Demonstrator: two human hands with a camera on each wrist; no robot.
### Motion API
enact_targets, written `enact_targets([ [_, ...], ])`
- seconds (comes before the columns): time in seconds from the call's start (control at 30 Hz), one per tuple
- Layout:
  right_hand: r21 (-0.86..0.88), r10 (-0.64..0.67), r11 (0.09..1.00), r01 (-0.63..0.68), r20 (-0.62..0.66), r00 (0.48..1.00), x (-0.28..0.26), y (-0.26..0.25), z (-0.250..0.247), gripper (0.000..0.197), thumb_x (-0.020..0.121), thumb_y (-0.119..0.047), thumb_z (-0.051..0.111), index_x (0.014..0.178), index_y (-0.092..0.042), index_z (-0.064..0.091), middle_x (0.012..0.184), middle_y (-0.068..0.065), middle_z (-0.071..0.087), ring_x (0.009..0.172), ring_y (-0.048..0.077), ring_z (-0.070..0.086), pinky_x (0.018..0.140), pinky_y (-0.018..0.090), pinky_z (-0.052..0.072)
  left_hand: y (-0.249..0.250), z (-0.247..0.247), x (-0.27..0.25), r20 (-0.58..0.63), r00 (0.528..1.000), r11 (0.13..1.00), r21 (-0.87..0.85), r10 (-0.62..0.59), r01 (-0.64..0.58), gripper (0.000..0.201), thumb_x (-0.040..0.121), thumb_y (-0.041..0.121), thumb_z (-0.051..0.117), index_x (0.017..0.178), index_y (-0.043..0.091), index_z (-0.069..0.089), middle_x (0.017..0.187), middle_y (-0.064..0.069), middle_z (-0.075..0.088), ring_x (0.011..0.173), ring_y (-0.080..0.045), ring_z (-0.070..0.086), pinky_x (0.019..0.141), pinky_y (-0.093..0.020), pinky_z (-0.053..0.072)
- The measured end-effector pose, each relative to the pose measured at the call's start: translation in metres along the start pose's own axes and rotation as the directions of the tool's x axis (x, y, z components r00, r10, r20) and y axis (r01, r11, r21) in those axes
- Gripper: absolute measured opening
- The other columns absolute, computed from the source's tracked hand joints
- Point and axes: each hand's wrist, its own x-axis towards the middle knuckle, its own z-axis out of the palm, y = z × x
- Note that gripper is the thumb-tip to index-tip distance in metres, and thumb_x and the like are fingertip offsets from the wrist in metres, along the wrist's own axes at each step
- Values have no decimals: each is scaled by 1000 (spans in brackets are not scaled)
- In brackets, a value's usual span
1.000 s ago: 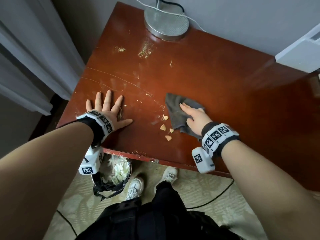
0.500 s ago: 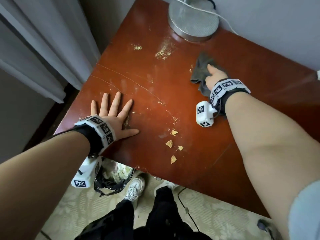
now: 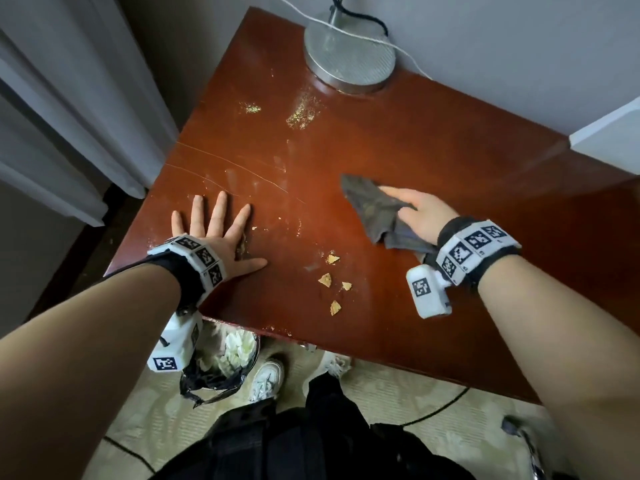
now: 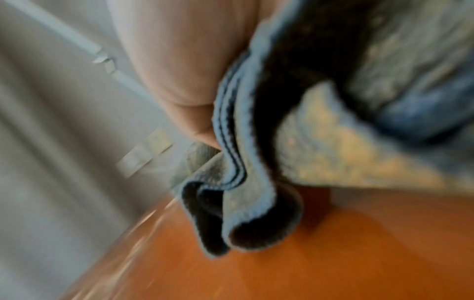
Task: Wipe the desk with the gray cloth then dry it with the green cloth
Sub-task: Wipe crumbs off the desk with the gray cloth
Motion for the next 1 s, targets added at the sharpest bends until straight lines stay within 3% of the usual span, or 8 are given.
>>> enact_targets([
  [0.07, 58, 197, 980, -190, -155, 968, -8, 25, -6, 50, 96, -5, 33, 143, -23, 35, 146, 1, 40, 132, 22, 40, 103, 21, 30, 0, 2, 1, -14, 1000, 1000, 4, 2, -2, 97, 74, 84, 27, 140, 40, -28, 148, 2, -38, 139, -31, -28, 113, -56, -8],
  [0.17, 28, 392, 919, -393, -166, 905, -24, 47, 10, 52, 97, -10, 33, 146, -29, 28, 151, 8, 31, 132, 31, 38, 106, 33, 34, 0, 3, 0, -33, 999, 1000, 32, -1, 2, 97, 73, 84, 25, 141, 39, -28, 150, 1, -35, 140, -32, -26, 113, -56, -6],
  [0.3, -22, 242, 969, -245, -108, 964, -43, 21, 54, 58, 95, -2, 32, 146, -28, 26, 152, 10, 27, 125, 34, 41, 102, 31, 36, 1, 4, 0, -53, 999, 999, 40, 0, 2, 98, 72, 85, 24, 141, 38, -27, 151, 0, -33, 141, -33, -23, 113, -57, -4],
  [0.43, -21, 50, 999, -50, -3, 999, -60, -7, 90, 56, 95, 1, 32, 146, -22, 29, 155, -1, 23, 140, 25, 24, 112, 23, 17, 1, 3, -4, -55, 998, 999, 42, 1, 1, 98, 72, 85, 25, 142, 38, -26, 151, 1, -33, 141, -33, -22, 113, -57, -3],
  [0.6, 249, 228, 954, -166, -245, 942, -83, 10, 74, 54, 94, -2, 33, 145, -22, 33, 152, 2, 32, 134, 25, 38, 110, 26, 29, -5, 12, -14, -106, 993, 999, 8, 54, -54, 90, 78, 80, 23, 144, 39, -21, 152, 2, -30, 142, -27, -22, 115, -52, -8],
  [0.67, 218, 357, 929, -299, -313, 880, -98, 31, 71, 55, 95, -5, 33, 146, -22, 27, 153, 4, 29, 135, 29, 36, 111, 35, 30, -14, 24, -21, -121, 991, 998, 11, 65, -64, 87, 80, 78, 22, 144, 39, -21, 152, 3, -30, 142, -25, -22, 116, -49, -8],
  [0.77, 93, 489, 871, -482, -262, 832, -120, 45, 90, 56, 97, -10, 32, 149, -20, 16, 158, 5, 15, 139, 33, 26, 112, 39, 27, -27, 42, -34, -117, 992, 999, 24, 46, -44, 86, 80, 78, 23, 143, 40, -22, 152, 3, -30, 142, -25, -22, 116, -48, -8],
  [1.0, 17, 299, 954, -299, -154, 942, -120, -26, 154, 62, 95, -7, 31, 150, -22, 7, 159, 4, 1, 139, 36, 20, 113, 38, 22, -28, 51, -40, -127, 992, 999, 49, 11, -5, 87, 80, 78, 22, 143, 39, -23, 152, 3, -31, 142, -25, -22, 116, -48, -8],
])
